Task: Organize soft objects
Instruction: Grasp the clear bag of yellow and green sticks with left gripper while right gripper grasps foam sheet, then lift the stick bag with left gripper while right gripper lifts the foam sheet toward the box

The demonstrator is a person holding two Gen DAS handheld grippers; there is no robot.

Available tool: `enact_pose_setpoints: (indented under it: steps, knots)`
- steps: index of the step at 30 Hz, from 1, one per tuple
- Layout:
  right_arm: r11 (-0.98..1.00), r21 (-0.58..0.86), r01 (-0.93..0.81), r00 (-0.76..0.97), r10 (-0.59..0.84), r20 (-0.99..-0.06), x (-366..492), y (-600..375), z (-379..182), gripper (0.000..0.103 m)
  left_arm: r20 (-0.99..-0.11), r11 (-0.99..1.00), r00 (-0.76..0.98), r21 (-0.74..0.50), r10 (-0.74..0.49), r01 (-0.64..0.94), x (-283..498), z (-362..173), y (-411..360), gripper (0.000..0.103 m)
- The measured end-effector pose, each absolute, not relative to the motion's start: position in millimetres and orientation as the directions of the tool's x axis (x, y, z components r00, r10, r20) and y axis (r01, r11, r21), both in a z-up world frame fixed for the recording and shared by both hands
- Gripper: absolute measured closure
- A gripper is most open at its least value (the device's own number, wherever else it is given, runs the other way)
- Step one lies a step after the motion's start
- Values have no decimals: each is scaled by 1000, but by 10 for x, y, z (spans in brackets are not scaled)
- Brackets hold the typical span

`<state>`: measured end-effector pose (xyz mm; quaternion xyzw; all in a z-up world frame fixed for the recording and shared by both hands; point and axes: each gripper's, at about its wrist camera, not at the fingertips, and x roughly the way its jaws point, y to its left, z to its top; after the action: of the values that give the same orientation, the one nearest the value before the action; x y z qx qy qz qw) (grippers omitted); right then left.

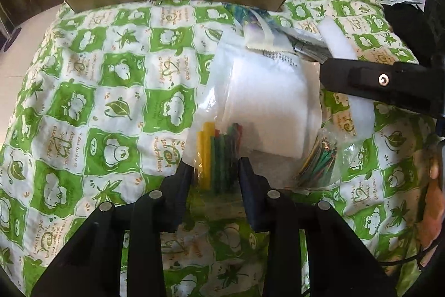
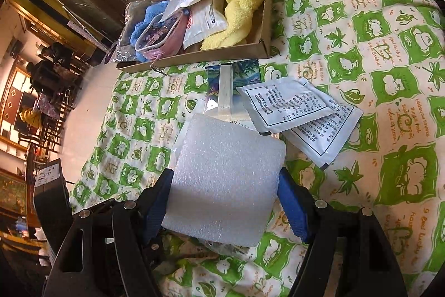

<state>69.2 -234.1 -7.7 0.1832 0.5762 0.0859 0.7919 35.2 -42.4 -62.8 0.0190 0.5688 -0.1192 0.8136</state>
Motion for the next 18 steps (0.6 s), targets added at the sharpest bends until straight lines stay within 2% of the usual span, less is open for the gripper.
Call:
enact_pose_setpoints:
  steps: [1, 11, 18]
  knots:
    - [918, 390, 73, 323, 348, -880, 686, -2337, -66, 30, -925, 970, 337, -106, -177, 219, 350, -616, -440, 89]
    - [916, 398, 44, 362, 357, -861, 617, -2329, 112, 30, -863, 953, 411, -237, -295, 186, 266, -336, -210, 90]
    - [919, 393, 19, 372, 358, -856, 592, -2281, 191, 30, -831, 953, 468, -270, -302, 135, 347, -170, -11, 90]
